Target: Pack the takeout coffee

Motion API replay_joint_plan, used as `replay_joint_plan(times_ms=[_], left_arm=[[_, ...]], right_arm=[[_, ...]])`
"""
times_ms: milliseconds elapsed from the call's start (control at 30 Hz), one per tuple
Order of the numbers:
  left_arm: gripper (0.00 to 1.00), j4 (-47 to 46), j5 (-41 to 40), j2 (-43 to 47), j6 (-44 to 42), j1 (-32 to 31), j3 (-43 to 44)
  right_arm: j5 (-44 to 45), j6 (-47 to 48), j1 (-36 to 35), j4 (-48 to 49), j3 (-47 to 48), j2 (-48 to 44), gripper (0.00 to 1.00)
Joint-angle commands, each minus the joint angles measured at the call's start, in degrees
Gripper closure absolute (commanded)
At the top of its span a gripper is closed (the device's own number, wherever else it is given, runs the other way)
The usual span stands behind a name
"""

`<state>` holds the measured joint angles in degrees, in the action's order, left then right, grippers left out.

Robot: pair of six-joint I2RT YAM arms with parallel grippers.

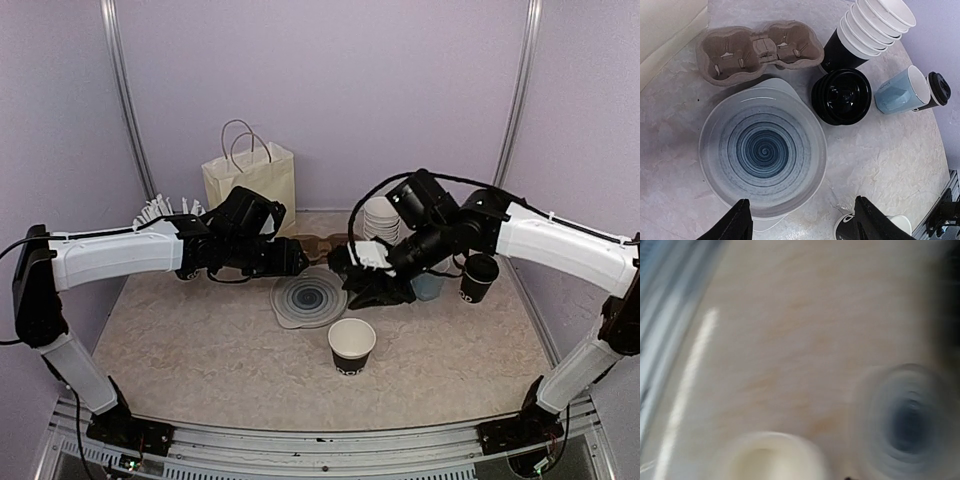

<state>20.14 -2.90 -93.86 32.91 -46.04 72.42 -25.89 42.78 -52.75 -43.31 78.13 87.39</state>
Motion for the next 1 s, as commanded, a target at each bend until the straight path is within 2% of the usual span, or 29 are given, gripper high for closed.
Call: replay_joint_plan(times_ms=[0,167,233,333,400,467,667,867,967], left_arm=[[0.32,-1.64,0.72,0.5,-0.62,0.21,-0.18],[0.35,-3.07,1.93,0.4,-0.3,0.08,-0.7],[0.35,-3.04,2.23,0.27,-0.38,0.07,-0.68],[0.35,-3.09,2.2,0.43,-0.39,-0.01,-0.82],[0.35,-3.22,1.99,0.76,-0.26,-0.1,-1.11],[0.35,-3.62,2.0,1.02,-0.02,-0.18,-1.66],[0.35,-4.64,2.27,1.14,0.57,-0.36,-3.19],[0.35,-5.44,2.61,1.18,0.93,-0.41,-4.0],[0.35,-5.65,2.63,1.14,1.02,-0.45,-4.21]], right_arm=[[-1.91,-4.42,9.98,-1.8,5.0,0.78,0.68],[14.63,-12.89,14.5,3.94,4.96,7.4,0.78],[16.95,-15.24,15.46,4.05,5.27,10.05,0.79],[19.27,-18.37,16.53,4.67,5.64,13.08,0.7],[20.11,-19.73,17.14,4.45,6.16,14.94,0.63],[20.79,-20.85,17.68,4.35,6.61,16.53,0.61],[22.11,-23.01,19.34,5.51,8.26,19.7,0.71],[20.98,-24.33,21.46,5.75,11.27,23.19,0.74],[19.69,-24.87,21.81,5.7,12.91,24.93,0.72]])
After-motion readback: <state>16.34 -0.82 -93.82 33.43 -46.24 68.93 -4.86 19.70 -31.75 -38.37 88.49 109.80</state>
